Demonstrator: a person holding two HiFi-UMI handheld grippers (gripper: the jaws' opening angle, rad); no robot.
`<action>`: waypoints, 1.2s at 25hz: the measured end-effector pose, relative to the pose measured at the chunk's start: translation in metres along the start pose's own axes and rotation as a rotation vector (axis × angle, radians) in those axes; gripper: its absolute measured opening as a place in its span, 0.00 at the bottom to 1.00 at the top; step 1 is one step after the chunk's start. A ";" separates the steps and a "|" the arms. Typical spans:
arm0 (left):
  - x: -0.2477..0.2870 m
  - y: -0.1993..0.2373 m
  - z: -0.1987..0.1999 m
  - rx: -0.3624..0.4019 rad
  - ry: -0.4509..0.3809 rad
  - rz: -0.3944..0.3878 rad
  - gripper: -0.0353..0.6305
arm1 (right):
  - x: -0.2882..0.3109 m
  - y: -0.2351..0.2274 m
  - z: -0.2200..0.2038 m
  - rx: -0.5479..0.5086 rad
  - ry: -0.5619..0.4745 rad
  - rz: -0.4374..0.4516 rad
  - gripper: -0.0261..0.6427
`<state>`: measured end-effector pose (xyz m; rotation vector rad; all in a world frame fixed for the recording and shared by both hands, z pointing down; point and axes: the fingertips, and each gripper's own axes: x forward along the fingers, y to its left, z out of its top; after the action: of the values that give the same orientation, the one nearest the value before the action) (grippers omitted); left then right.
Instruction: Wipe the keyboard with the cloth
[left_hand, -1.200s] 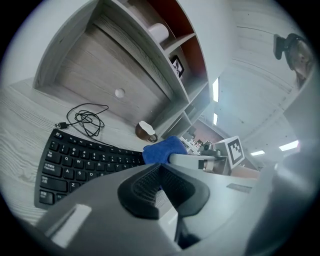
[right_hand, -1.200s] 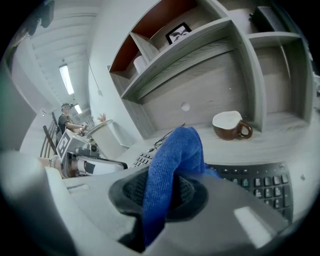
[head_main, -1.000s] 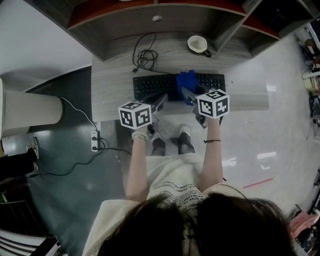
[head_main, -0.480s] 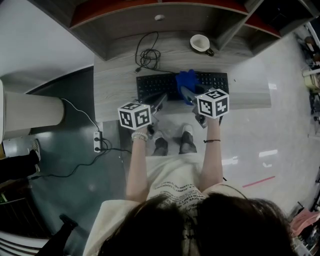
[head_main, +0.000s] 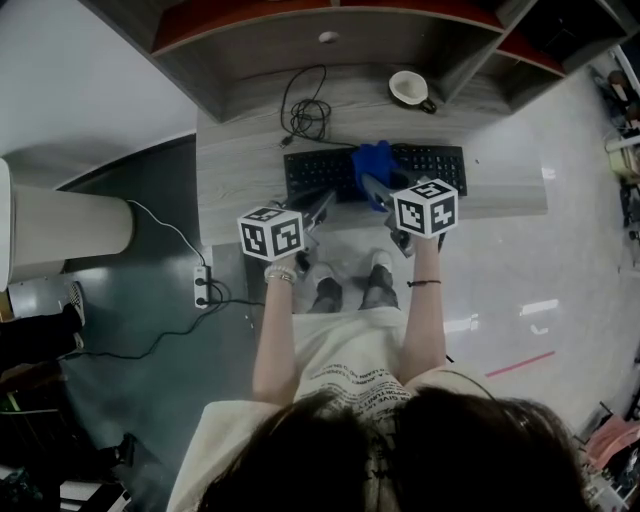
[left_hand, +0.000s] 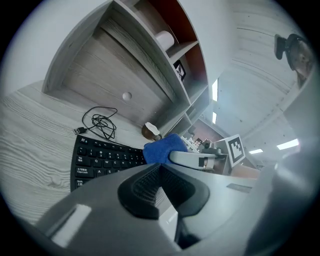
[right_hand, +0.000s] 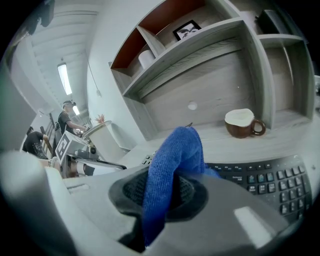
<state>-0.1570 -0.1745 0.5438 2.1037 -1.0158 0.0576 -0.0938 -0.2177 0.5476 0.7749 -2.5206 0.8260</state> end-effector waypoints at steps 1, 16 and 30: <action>-0.001 0.001 0.000 0.001 0.000 0.000 0.06 | 0.001 0.001 0.000 0.001 -0.002 0.000 0.13; -0.028 0.022 0.005 0.004 -0.008 0.001 0.06 | 0.031 0.033 0.001 -0.013 -0.001 0.016 0.13; -0.049 0.039 0.010 0.017 -0.020 0.032 0.06 | 0.058 0.056 0.004 -0.026 0.003 0.058 0.13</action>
<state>-0.2192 -0.1639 0.5447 2.1073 -1.0644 0.0616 -0.1729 -0.2046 0.5498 0.6943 -2.5575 0.8106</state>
